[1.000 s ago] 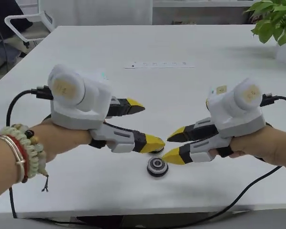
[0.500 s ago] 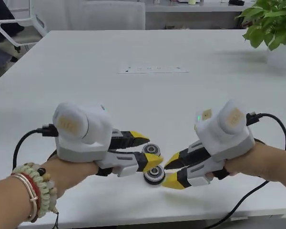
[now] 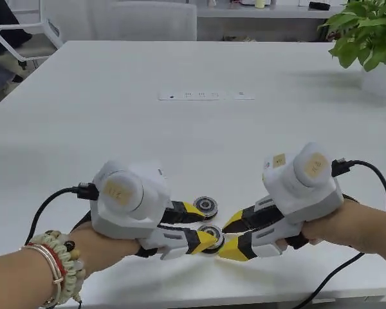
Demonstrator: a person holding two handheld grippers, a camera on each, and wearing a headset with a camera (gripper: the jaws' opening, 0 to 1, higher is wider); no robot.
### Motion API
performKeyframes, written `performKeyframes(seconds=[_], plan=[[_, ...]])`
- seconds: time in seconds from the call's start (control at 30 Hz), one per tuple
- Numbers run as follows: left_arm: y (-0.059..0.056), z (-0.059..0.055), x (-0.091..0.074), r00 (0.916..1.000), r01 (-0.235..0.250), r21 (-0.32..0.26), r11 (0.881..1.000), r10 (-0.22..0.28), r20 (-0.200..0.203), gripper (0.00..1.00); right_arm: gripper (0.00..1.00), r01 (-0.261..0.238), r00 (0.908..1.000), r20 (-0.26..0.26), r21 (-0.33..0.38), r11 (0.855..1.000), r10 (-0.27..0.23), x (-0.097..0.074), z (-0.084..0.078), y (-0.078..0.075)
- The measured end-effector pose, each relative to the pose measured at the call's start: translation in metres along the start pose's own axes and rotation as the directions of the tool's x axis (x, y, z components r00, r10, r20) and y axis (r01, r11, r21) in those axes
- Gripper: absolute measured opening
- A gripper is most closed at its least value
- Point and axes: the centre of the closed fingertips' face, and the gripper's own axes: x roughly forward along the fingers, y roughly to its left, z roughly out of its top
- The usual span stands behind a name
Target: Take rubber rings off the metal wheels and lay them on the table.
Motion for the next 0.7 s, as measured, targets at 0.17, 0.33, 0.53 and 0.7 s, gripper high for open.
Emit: performKeyframes(seconds=[0.17, 0.33, 0.53, 0.7], plan=[[-0.0022, -0.0032, 0.0012, 0.9999, 0.011, -0.025, 1.000, -0.011, -0.003, 0.15, 0.22, -0.001, 0.9999, -0.014, -0.008, 1.000, 0.001, 0.0047, -0.0017, 0.0019], [-0.0031, -0.0022, 0.0019, 1.0000, 0.010, -0.004, 1.000, -0.010, 0.000, 0.14, 0.20, 0.003, 1.0000, 0.000, -0.010, 1.000, -0.003, 0.0032, 0.0009, 0.0008], [-0.0062, -0.0030, 0.0038, 0.9998, 0.019, 0.030, 0.999, -0.019, -0.002, 0.08, 0.19, 0.006, 1.0000, 0.001, -0.022, 1.000, -0.006, 0.0025, 0.0003, 0.0004], [-0.0066, -0.0031, 0.0035, 0.9997, 0.021, 0.033, 0.999, -0.021, 0.008, 0.08, 0.18, 0.007, 1.0000, 0.000, -0.041, 0.999, -0.007, 0.0022, 0.0001, 0.0007]])
